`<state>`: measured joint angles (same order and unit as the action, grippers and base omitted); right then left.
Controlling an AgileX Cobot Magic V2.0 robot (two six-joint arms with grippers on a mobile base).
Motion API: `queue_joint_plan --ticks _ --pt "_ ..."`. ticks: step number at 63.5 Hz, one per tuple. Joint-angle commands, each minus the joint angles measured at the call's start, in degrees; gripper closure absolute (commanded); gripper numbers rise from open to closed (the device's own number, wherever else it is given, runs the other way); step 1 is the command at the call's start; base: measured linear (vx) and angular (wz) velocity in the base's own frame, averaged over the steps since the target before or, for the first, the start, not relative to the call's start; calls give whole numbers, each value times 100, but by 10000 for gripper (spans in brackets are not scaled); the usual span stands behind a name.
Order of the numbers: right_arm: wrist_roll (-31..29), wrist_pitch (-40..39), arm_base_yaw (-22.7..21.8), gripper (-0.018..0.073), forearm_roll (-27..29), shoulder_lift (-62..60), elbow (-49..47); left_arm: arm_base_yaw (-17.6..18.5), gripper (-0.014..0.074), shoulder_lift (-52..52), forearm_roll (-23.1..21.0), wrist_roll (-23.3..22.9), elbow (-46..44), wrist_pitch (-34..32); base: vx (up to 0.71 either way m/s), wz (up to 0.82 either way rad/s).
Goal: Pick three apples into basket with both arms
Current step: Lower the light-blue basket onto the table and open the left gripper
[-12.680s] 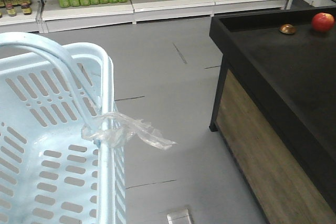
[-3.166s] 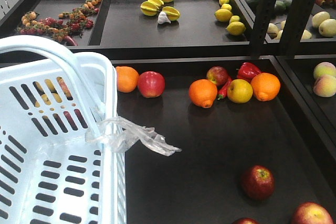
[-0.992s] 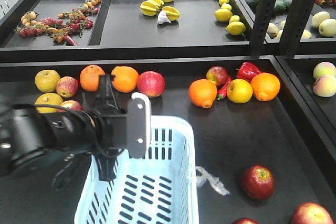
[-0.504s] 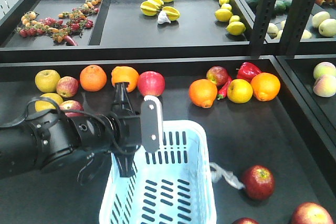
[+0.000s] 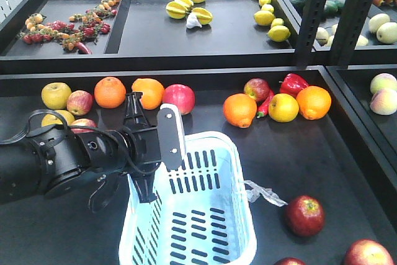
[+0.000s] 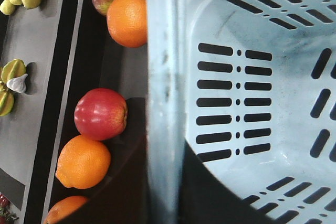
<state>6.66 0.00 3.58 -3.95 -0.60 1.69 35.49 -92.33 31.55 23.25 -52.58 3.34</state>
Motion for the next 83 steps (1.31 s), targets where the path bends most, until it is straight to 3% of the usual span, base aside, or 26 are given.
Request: queue_joint_plan --ticks 1,17,41,51,70,83 --pt "-6 -413 -12 568 -30 -58 76 -6 590 134 -43 -106 -119 -108 0 0" --pt "-6 -413 -12 568 -30 -58 76 1 499 138 -43 -95 -119 -108 0 0" --pt "-6 -418 -12 568 -30 -58 76 1 118 153 -59 -95 -119 -97 0 0" --pt "-6 -418 -12 568 -30 -58 76 1 1 153 -61 -95 -119 -67 0 0" --pt "-6 -418 -12 568 -30 -58 76 60 -11 647 -135 -145 -119 764 0 0" --pt "-6 -418 -12 568 -30 -58 76 53 -9 1561 -1057 -152 -119 1587 0 0"
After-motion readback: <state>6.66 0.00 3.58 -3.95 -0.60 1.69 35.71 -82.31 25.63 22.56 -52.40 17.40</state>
